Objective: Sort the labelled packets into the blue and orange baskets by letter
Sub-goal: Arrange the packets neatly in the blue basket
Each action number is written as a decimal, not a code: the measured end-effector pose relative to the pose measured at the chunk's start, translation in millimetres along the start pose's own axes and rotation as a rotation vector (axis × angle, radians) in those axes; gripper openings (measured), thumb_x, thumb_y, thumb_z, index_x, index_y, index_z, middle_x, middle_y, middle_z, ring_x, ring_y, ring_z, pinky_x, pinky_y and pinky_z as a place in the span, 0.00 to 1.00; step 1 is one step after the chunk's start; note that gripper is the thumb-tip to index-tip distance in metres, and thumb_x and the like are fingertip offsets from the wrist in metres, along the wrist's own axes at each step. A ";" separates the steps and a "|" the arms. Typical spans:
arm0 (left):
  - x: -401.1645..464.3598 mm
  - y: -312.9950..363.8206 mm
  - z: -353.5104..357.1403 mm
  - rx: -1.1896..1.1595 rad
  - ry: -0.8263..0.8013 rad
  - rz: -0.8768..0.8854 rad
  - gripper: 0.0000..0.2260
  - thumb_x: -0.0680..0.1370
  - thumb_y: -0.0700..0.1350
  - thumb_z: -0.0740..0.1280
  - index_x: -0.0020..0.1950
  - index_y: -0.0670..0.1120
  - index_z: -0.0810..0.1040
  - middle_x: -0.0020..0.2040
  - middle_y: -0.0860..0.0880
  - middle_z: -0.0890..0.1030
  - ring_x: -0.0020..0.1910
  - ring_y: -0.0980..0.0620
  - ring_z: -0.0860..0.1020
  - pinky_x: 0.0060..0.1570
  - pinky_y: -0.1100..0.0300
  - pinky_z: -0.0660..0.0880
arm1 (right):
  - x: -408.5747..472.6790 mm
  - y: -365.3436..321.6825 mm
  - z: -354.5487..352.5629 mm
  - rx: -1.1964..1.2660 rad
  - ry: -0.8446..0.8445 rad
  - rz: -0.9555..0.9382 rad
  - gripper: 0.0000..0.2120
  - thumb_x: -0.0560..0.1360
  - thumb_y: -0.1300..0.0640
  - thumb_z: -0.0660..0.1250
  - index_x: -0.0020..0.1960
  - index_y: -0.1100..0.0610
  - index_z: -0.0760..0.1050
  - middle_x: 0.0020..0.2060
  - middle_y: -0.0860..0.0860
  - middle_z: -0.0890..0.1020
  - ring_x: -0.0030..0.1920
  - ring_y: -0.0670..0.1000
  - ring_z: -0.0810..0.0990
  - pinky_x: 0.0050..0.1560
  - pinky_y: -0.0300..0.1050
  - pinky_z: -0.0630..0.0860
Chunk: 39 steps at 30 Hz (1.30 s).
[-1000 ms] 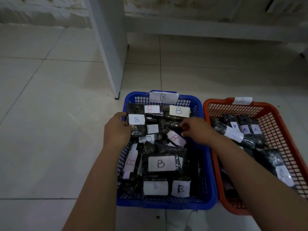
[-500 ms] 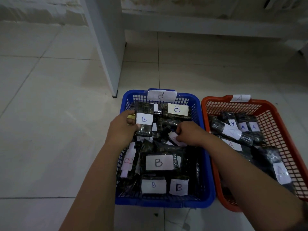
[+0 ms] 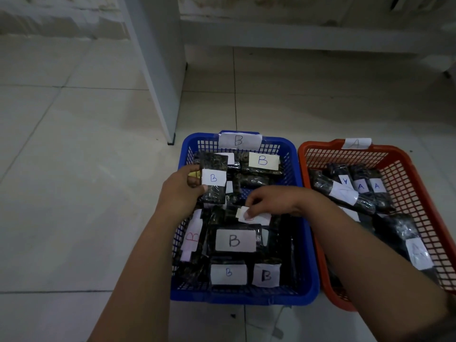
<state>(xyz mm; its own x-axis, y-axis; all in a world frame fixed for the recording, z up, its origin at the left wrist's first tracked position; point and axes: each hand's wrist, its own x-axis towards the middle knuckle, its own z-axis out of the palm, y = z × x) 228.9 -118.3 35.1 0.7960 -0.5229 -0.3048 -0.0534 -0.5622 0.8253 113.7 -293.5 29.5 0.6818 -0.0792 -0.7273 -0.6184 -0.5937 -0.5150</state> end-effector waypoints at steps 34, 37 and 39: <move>28.9 36.1 74.1 0.137 -0.391 0.032 0.13 0.69 0.37 0.75 0.49 0.44 0.75 0.45 0.46 0.82 0.42 0.49 0.81 0.45 0.54 0.80 | -50.4 22.6 62.8 -0.359 0.466 -0.108 0.14 0.82 0.53 0.53 0.65 0.50 0.70 0.54 0.51 0.81 0.58 0.51 0.76 0.72 0.54 0.40; 28.7 29.5 82.2 0.379 -0.398 0.101 0.11 0.66 0.42 0.78 0.42 0.46 0.77 0.42 0.48 0.83 0.42 0.50 0.81 0.48 0.53 0.78 | -50.4 21.1 52.7 -0.249 0.438 -0.089 0.15 0.81 0.51 0.57 0.65 0.51 0.72 0.59 0.52 0.79 0.64 0.52 0.71 0.72 0.46 0.42; 27.8 26.4 85.6 0.420 -0.419 0.119 0.12 0.68 0.41 0.77 0.45 0.45 0.75 0.41 0.47 0.83 0.36 0.52 0.82 0.44 0.56 0.78 | -52.9 20.2 49.6 -0.183 0.433 -0.094 0.16 0.80 0.51 0.60 0.67 0.52 0.71 0.64 0.53 0.76 0.69 0.54 0.65 0.71 0.41 0.45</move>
<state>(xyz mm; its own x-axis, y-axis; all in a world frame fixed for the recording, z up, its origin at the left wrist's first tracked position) 198.0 -202.5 7.8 0.4695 -0.7574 -0.4537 -0.4288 -0.6448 0.6327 45.8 -261.6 35.1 0.8558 -0.3214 -0.4053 -0.4934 -0.7426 -0.4529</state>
